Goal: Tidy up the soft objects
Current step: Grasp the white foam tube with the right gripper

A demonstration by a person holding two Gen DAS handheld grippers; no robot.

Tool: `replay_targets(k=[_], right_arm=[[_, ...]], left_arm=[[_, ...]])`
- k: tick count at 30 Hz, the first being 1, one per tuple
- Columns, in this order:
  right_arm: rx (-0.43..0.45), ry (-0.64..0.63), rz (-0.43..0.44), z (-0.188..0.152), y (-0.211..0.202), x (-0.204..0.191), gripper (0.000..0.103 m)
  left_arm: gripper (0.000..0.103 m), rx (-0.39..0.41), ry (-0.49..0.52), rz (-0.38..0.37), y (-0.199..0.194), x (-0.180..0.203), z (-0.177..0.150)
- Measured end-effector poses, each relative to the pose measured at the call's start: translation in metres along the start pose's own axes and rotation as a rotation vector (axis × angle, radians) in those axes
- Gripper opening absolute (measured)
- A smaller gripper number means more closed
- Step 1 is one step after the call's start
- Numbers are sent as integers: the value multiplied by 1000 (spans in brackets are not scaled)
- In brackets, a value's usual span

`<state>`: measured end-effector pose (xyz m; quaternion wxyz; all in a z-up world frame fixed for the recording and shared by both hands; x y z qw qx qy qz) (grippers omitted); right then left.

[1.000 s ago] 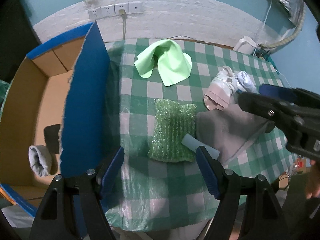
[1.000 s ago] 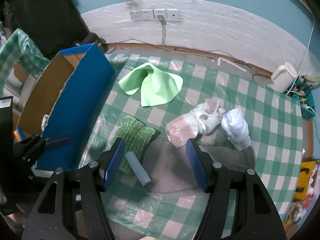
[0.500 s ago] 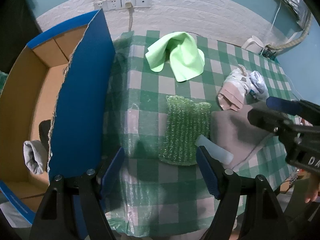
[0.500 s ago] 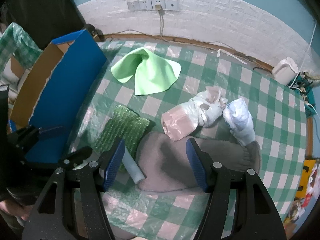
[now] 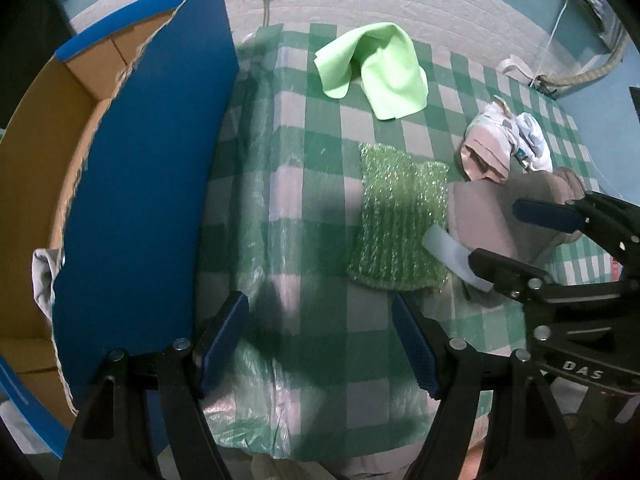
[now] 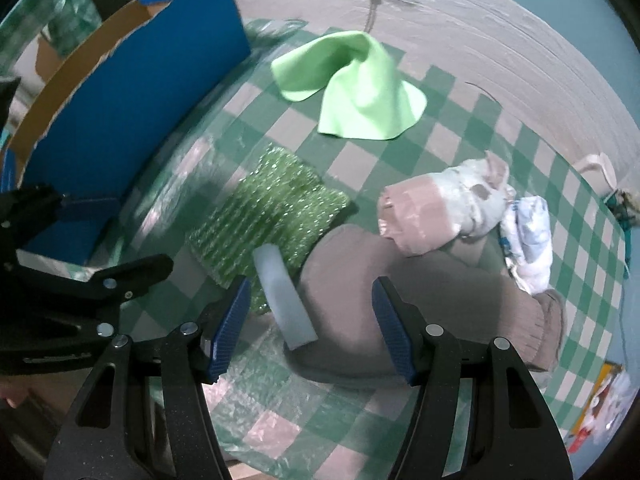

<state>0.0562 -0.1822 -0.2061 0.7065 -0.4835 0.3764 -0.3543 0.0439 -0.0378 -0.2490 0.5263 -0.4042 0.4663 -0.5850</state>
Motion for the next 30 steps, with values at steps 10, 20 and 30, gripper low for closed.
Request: replay_targets(k=[10, 20, 30], right_arm=[[-60, -90, -11, -8, 27, -13, 45], [-62, -106, -1, -11, 28, -14, 13], [5, 34, 28, -9, 0, 17, 13]], left_arm=[[76, -14, -9, -2, 0, -5, -4], [76, -27, -38, -14, 4, -5, -1], [82, -7, -16, -35, 2, 18, 12]])
Point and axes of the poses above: each gripper's, at about its wrist camera, not at the fingertips, and y roughly the way its jaws point, x to its right, z to its top, the point moved 8 cm from there along y, roughly the way its jaws point, and after that the axes turned 6 degrees about z, right-handed, at the moved point
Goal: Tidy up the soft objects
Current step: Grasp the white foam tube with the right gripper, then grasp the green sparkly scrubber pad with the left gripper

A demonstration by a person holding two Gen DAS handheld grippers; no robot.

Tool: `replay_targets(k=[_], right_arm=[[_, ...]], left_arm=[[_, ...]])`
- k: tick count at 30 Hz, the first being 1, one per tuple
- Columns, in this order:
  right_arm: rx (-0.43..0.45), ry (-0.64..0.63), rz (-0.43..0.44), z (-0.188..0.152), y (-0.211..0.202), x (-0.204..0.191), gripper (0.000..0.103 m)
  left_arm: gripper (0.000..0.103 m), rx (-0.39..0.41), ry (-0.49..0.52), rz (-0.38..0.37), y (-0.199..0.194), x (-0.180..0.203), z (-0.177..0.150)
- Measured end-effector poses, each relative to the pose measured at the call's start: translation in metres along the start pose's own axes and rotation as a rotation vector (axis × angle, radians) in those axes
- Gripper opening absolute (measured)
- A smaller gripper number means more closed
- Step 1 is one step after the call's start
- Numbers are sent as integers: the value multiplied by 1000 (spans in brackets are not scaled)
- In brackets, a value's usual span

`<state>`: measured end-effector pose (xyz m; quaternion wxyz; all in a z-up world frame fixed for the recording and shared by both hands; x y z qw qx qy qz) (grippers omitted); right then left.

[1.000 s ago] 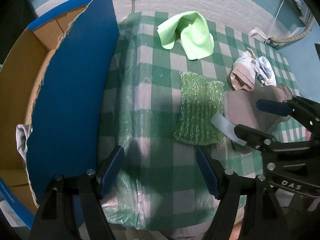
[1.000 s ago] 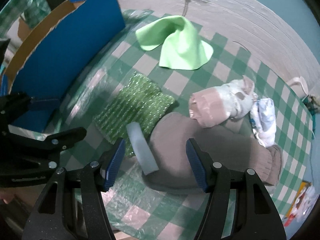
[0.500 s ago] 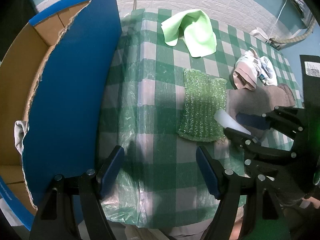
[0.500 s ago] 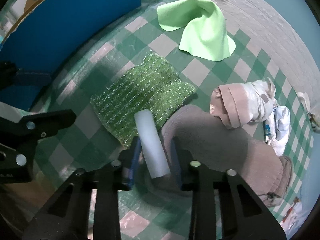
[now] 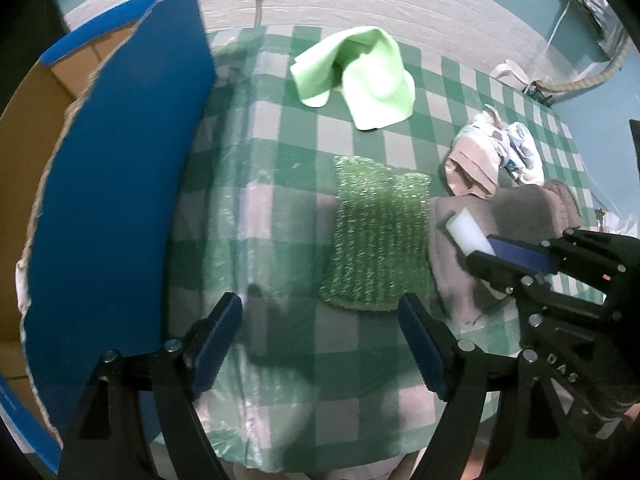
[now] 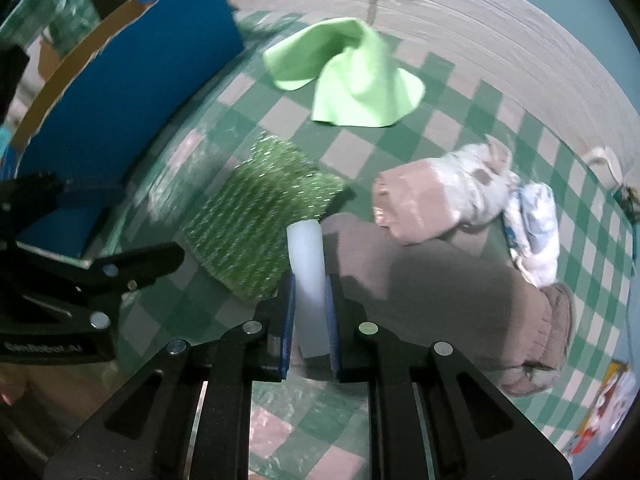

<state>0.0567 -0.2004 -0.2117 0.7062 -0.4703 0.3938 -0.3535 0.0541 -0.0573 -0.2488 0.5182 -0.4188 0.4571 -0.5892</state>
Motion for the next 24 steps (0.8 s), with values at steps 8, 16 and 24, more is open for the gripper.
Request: replay_targets(k=[8, 16, 24], right_arm=[[41, 62, 4, 5, -16, 17, 13], [60, 110, 12, 2, -25, 31, 13], [71, 143, 21, -2, -25, 43, 13]], left_arm=[[86, -20, 14, -20, 16, 21, 11], [89, -32, 50, -7, 29, 40, 16], [93, -6, 139, 81, 38, 56, 17]])
Point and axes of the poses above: each gripper's, at about its wrist camera, not at the fingertips, and y roughly the way its jaws point, x to its right, z to its top, the point moved 8 cm from there along y, roughly the way its jaws point, and after that the axes turned 6 degrees about z, right-handed, at the moved point
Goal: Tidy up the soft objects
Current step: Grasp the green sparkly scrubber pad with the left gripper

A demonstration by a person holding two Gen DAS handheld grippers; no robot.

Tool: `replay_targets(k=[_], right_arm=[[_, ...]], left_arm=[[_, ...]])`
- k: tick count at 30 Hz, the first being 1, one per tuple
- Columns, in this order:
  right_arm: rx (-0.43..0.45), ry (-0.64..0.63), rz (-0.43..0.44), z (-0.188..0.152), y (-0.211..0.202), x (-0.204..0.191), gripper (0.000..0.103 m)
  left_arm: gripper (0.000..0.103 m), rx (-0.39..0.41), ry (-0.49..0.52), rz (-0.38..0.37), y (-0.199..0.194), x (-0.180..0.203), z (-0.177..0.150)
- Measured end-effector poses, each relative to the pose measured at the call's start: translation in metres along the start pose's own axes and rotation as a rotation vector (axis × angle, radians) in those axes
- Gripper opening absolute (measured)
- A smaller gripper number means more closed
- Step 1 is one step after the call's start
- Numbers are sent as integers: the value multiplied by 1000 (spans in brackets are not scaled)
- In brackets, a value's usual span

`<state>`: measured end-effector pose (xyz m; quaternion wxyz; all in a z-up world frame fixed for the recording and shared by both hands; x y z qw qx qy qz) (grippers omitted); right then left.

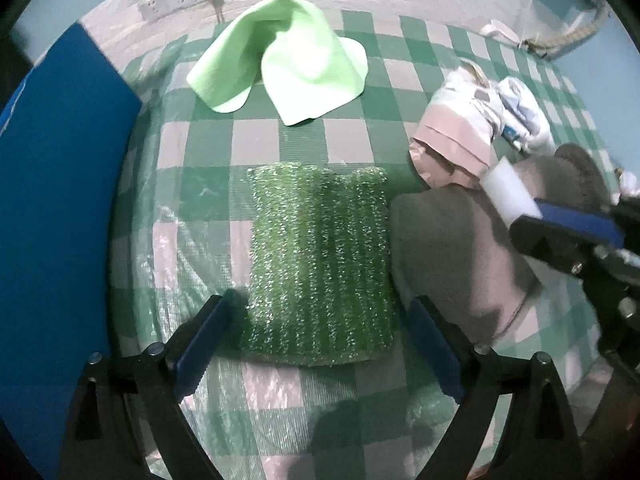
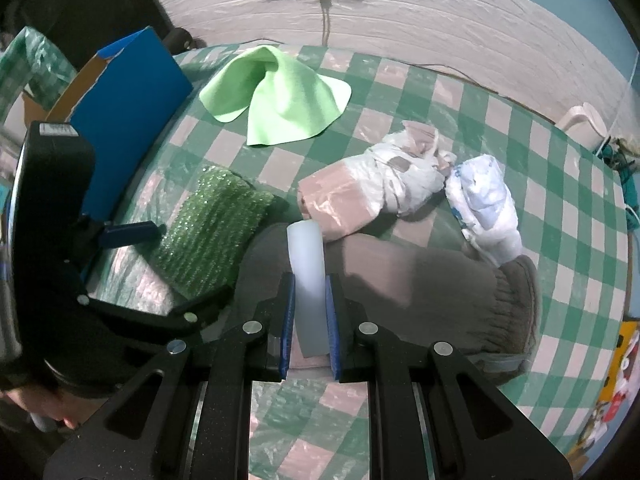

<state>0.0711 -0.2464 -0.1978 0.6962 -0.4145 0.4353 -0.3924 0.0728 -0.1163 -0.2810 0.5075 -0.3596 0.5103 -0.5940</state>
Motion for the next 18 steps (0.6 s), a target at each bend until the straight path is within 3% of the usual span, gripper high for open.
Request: replay_targets(k=[6, 8, 10, 11, 15, 18], right_arm=[[20, 14, 14, 2, -5, 2, 13], [24, 15, 17, 1, -7, 2, 13], [27, 18, 19, 1, -8, 2, 13], [29, 19, 20, 0, -8, 2, 13], [34, 20, 23, 0, -11, 2, 13], [40, 15, 25, 0, -14, 0, 13]], left_arm=[[92, 33, 62, 77, 6, 9, 2], [85, 44, 63, 90, 7, 8, 3], [69, 61, 66, 110, 6, 6, 3], [65, 67, 71, 134, 5, 6, 2], [20, 84, 79, 148, -3, 8, 0], [14, 71, 57, 113, -5, 4, -3]])
Point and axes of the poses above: each gripper's, at about its wrist camera, not at the fingertips, and y roughly the way its jaws point, x to its right, z to its top, the point moved 8 cm from there along y, roughly the way its jaws point, and after that the axes turned 6 degrees about z, right-handed, at the moved point
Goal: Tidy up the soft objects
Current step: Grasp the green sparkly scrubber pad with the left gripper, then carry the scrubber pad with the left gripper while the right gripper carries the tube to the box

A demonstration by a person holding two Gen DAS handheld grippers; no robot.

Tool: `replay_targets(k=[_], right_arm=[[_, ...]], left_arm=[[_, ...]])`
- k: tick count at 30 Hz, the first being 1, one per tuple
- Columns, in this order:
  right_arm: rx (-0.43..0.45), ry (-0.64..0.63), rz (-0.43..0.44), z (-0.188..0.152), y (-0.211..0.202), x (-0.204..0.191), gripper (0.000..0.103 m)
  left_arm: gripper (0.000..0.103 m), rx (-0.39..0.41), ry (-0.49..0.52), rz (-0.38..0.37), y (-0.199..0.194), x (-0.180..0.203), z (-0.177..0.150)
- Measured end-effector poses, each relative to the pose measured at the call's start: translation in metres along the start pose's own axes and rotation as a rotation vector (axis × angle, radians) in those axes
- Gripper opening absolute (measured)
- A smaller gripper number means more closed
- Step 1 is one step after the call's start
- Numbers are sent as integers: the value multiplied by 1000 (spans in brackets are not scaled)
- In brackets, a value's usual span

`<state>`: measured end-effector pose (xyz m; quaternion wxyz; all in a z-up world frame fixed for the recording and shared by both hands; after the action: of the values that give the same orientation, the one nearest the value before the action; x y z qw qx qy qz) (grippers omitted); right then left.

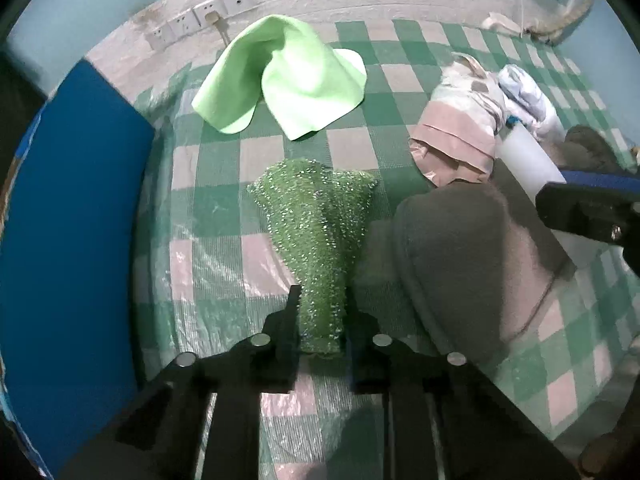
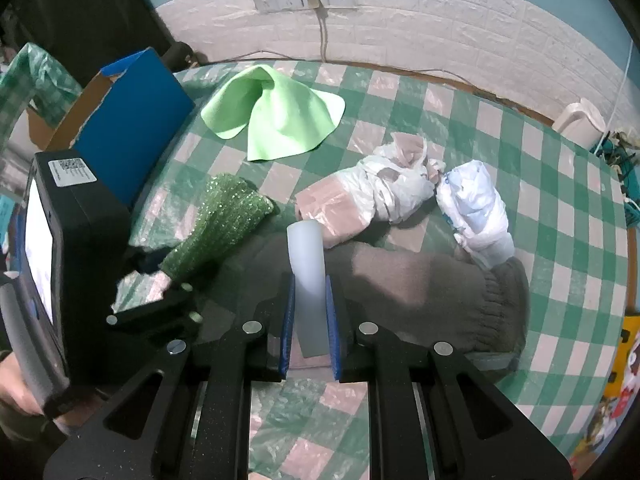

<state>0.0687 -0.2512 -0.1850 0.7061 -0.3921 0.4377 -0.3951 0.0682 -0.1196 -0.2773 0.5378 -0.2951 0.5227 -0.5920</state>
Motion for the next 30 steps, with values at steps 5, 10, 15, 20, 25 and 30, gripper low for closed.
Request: replay_targets(k=[5, 10, 15, 20, 25, 30], right_arm=[[13, -6, 4, 2, -5, -5, 13], [33, -9, 9, 6, -12, -9, 13], [50, -15, 13, 10, -18, -15, 13], [64, -17, 15, 14, -25, -21, 13], [83, -21, 20, 18, -33, -27, 13], [104, -25, 23, 24, -42, -35, 13]], left_arm=[[14, -3, -44, -32, -4, -11, -3], [14, 26, -71, -56, -22, -20, 0], [14, 63, -88, -64, -43, -28, 3], [14, 95, -107, -56, -60, -44, 5], [14, 117, -132, -52, -69, -58, 3], [14, 131, -158, -50, -81, -71, 1]])
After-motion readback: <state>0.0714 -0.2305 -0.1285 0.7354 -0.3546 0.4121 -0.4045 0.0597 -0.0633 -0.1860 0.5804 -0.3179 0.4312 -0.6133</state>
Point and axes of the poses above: each gripper's, at about its wrist camera, not at the fingertips, and y roughly the way its jaws point, x to its right, z to its top, the point moved 8 cm from there along y, roughly the way its jaws point, and after that the axes turned 6 degrees about z, right-handed, at the moved point
